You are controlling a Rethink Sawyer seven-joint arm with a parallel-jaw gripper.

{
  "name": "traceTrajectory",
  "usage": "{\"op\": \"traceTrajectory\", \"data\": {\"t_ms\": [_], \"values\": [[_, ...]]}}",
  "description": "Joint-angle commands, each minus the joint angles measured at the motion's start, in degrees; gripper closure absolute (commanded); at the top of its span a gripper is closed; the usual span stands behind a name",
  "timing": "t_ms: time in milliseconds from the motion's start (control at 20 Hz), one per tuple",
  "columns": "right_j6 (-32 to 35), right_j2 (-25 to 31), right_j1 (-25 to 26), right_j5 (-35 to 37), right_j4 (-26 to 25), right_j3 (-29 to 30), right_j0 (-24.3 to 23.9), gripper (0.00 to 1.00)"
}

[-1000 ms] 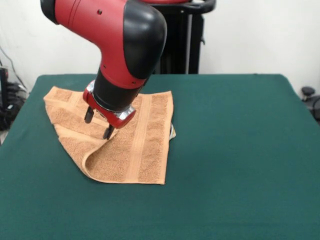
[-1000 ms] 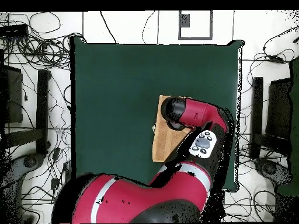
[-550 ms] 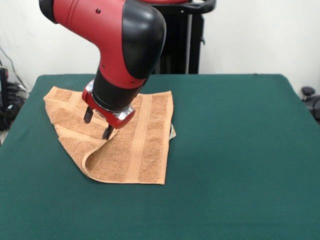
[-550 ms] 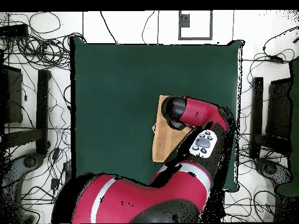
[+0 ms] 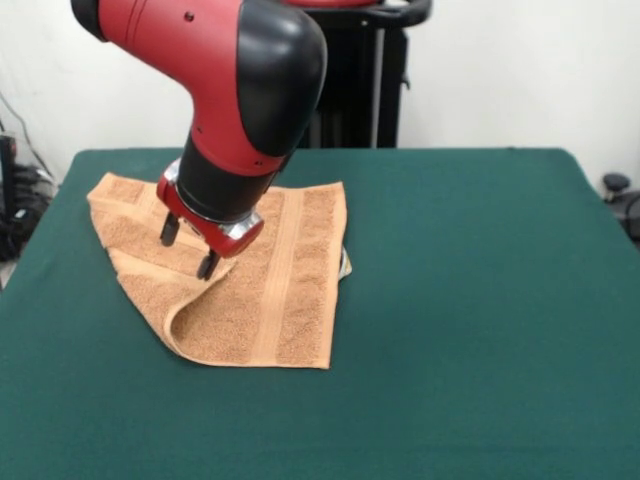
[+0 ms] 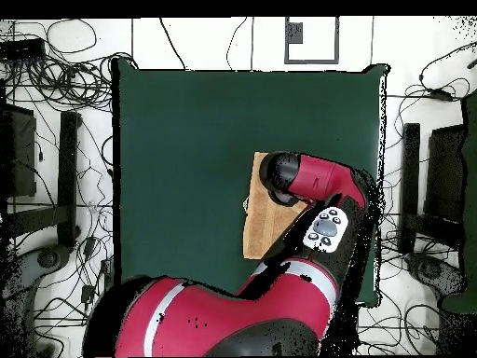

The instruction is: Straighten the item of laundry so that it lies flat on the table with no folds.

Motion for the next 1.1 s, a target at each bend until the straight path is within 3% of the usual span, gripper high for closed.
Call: {"op": "traceTrajectory", "data": {"t_ms": [50, 1100], "values": [[15.36, 2.39, 2.03, 5.71, 3.52, -1.99, 2.85, 0.0], [16.16, 1.17, 5.41, 5.38, 5.61, -4.62, 3.67, 0.0]]}}
